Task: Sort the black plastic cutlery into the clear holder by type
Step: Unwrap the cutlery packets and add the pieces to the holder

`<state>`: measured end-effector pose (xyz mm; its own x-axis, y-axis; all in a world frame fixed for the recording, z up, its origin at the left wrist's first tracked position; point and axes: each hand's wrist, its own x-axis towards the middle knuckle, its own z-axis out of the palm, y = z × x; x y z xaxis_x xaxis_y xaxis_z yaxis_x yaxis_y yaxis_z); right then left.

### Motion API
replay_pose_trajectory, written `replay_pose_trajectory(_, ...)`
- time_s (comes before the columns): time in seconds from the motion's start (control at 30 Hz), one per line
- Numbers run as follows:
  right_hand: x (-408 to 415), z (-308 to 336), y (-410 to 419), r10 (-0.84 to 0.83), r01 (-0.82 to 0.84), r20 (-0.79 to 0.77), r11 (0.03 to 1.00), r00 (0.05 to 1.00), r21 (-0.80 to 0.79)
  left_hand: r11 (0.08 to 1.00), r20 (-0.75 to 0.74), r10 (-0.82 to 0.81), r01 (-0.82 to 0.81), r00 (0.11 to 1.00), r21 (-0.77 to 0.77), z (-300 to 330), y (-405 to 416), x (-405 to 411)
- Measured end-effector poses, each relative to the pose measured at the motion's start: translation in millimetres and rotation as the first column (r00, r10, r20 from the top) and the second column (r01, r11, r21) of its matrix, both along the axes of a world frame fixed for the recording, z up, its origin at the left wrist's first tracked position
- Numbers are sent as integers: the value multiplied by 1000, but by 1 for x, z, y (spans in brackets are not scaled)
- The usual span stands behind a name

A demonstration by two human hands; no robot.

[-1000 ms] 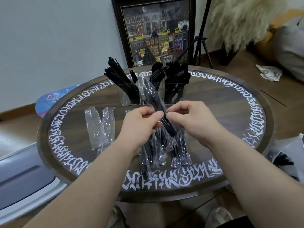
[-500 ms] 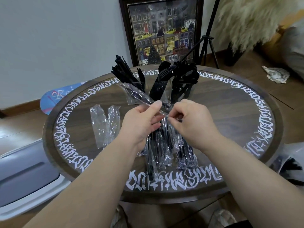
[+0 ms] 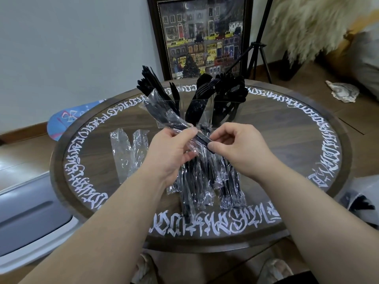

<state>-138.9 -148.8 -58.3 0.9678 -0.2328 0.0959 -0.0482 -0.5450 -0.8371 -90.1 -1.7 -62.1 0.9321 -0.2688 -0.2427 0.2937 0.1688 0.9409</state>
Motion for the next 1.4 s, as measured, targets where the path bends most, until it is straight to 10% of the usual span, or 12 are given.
replay_pose_trajectory(1.4, -2, 0, -8, 63, -56, 82, 995, 995, -87, 989, 120, -57, 40, 991, 146, -5, -8, -5)
